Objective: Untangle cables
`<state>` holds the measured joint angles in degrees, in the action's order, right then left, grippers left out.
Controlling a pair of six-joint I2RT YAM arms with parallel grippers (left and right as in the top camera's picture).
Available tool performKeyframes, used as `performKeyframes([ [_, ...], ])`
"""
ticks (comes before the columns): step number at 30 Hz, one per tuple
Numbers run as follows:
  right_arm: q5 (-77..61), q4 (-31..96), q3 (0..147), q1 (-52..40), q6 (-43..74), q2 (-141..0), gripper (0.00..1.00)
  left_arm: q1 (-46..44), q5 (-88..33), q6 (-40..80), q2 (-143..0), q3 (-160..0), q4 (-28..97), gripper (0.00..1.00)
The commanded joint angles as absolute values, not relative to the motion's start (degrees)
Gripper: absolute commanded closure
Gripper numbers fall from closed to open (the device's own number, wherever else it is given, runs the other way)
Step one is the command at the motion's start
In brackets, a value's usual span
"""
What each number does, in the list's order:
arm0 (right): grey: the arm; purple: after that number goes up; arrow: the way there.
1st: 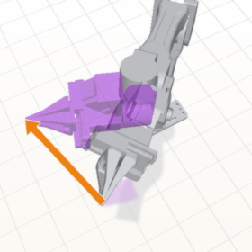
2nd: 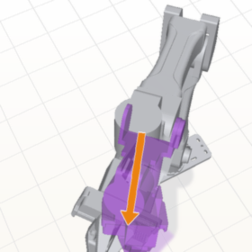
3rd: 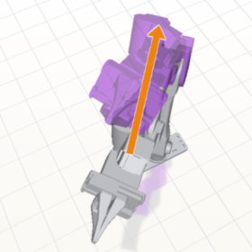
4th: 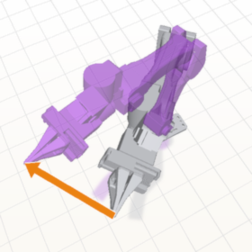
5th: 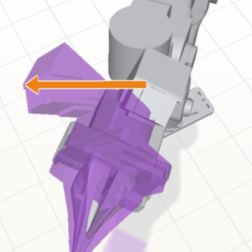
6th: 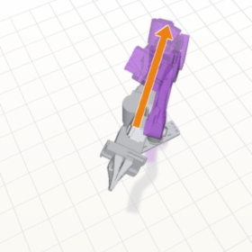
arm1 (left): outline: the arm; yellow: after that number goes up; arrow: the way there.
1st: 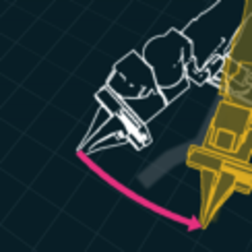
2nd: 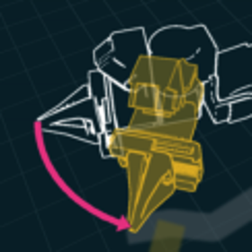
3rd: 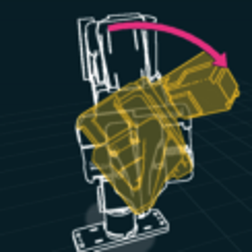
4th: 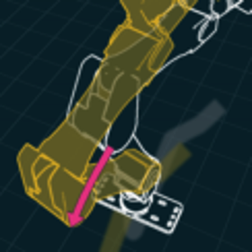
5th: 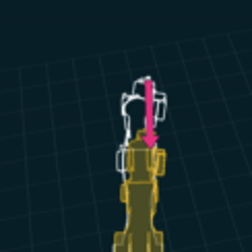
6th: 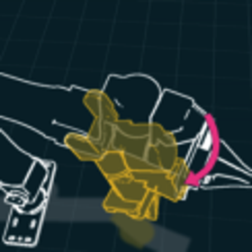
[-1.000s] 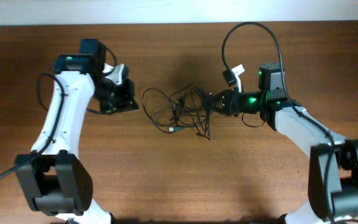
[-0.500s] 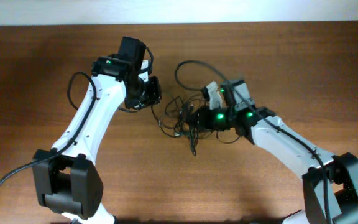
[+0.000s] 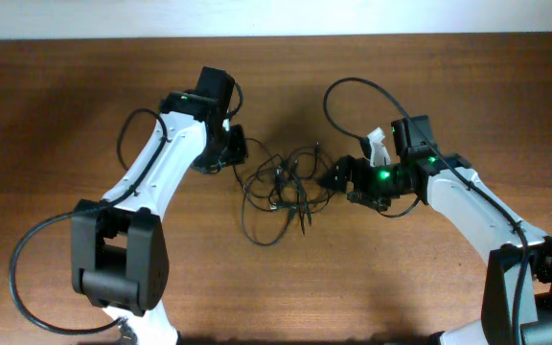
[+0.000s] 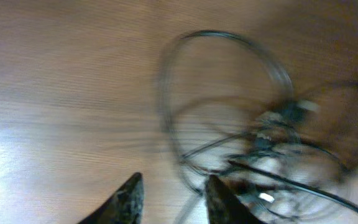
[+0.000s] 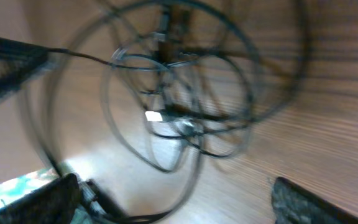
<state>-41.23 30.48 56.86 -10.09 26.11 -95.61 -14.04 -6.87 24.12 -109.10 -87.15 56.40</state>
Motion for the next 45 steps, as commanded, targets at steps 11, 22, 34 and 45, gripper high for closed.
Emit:
performKeyframes([
  [11, -25.6, 34.7, 56.4, -10.2, 25.3, -97.3, 0.09, -16.4, -30.0, 24.6, -110.1, -87.1, 49.0, 0.40],
  [22, -24.0, 35.1, 54.5, -11.1, 25.3, -97.3, 0.09, -14.8, -29.1, 15.2, -112.2, -87.3, 53.8, 1.00],
  [34, -17.4, 33.2, 55.0, -18.7, 26.0, -97.1, 0.09, -10.3, 1.8, 18.3, -112.4, -87.2, 58.1, 0.83],
  [45, -16.9, 57.9, 79.9, -21.5, 22.7, -96.6, 0.14, -10.3, 3.9, 21.7, -112.4, -87.2, 58.8, 0.11],
])
